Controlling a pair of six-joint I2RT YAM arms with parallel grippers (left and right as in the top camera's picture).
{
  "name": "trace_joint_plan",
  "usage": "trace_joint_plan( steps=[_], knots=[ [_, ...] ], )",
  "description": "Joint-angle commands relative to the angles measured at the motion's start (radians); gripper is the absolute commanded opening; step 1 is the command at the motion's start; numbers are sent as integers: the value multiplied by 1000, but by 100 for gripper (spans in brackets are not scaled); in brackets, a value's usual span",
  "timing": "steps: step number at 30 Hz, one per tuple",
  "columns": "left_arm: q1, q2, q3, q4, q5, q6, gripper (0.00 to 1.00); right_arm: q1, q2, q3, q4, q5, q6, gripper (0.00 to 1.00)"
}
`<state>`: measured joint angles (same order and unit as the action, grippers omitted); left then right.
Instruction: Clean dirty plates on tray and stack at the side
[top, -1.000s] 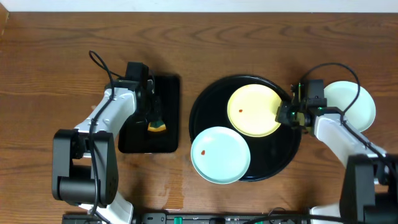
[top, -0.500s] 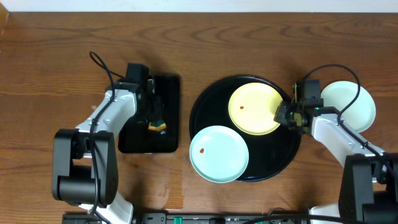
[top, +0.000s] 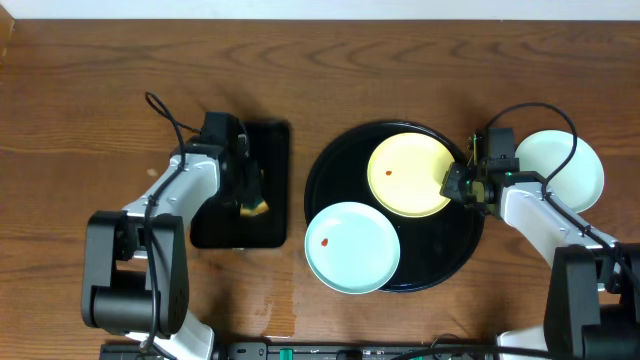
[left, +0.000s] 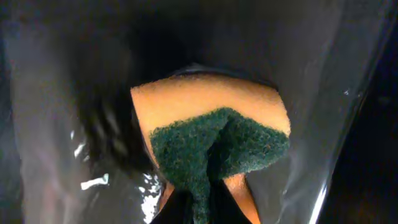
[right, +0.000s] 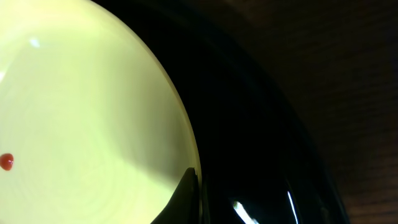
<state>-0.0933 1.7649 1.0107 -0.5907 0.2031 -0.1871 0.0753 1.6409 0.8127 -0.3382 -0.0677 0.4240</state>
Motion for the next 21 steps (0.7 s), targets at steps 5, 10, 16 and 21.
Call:
trace_joint_plan(
  steps=[5,10,16,21],
  knots=[
    [-2,-61,173,-127,-9,-13,8,5,9,8,2,18,-22,1],
    [-2,-42,154,-126,-10,-12,8,5,9,8,1,17,-22,1],
    [-2,29,78,-55,-13,-8,8,5,9,8,2,17,-22,1],
    [-2,84,69,-42,-13,-8,8,5,9,8,2,17,-22,1]
  ],
)
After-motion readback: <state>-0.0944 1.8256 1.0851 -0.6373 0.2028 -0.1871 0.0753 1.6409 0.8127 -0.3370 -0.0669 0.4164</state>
